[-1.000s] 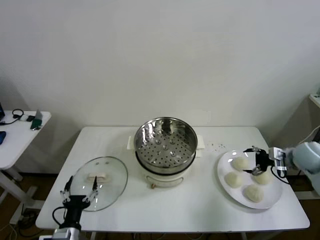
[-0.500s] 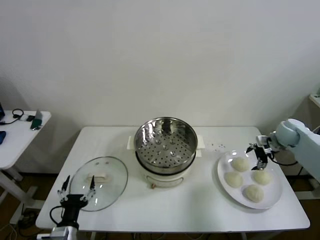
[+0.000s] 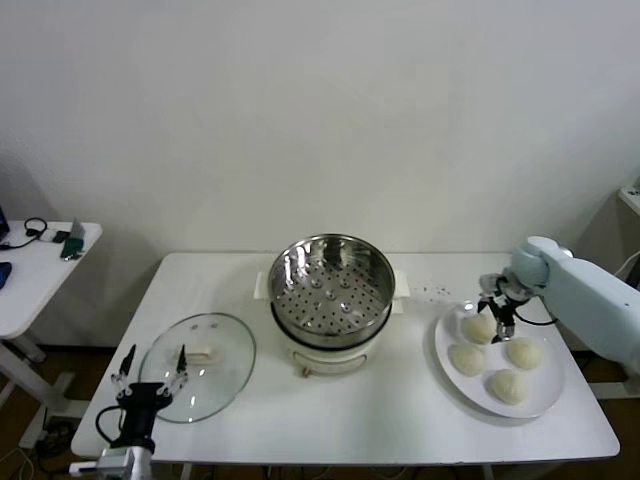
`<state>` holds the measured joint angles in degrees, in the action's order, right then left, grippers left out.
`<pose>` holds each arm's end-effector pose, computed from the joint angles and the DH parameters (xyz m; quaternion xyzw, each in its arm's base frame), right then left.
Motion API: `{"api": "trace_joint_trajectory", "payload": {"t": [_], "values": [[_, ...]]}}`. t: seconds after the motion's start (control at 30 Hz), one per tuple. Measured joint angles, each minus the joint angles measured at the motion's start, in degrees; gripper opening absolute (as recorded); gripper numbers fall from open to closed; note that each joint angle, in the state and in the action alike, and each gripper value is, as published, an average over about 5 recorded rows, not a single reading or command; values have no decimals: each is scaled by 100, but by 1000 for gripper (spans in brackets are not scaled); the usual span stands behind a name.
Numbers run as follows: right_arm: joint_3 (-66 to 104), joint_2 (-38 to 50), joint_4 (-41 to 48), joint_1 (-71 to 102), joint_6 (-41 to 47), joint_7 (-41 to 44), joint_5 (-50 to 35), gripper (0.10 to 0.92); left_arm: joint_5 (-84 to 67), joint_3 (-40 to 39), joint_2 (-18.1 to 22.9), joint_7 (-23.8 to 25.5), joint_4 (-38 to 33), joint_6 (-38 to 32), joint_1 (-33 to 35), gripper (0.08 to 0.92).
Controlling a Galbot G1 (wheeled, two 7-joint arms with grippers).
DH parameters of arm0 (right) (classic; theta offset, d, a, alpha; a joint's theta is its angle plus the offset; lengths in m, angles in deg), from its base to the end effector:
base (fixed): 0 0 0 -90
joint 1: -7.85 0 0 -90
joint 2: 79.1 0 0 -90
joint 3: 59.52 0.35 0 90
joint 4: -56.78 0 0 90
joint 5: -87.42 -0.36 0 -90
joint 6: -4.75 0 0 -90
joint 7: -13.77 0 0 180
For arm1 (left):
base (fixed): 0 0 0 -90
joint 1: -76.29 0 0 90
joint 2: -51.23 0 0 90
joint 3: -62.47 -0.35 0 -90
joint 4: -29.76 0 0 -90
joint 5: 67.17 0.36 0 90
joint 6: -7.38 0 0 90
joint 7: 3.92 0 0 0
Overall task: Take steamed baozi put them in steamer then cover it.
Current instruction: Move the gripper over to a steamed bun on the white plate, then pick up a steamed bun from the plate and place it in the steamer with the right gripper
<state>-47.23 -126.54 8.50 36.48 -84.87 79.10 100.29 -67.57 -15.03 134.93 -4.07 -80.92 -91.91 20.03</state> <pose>0.5644 -0.2054 -0.2430 0.4923 -0.4895 0.5550 0.4582 0.1548 0.0969 -0.3602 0.0655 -0.9924 -0.1004 0.0263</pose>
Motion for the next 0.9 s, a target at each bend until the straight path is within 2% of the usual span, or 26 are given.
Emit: {"api": "trace_joint_trajectory", "payload": {"t": [0.23,0.6,0.9], "values": [[5,-115,185,-13,-89,15,123,821,-23,27,0,-4,-4,-3,37,823],[30,-201,301,-24,-188,37,204,714,-46,37,-1,-12,-17,-1,55,823],[-51,-136,184,-154,-283,57,128,704,-76,43,-1,-14,-49,-7,109,823]]}}
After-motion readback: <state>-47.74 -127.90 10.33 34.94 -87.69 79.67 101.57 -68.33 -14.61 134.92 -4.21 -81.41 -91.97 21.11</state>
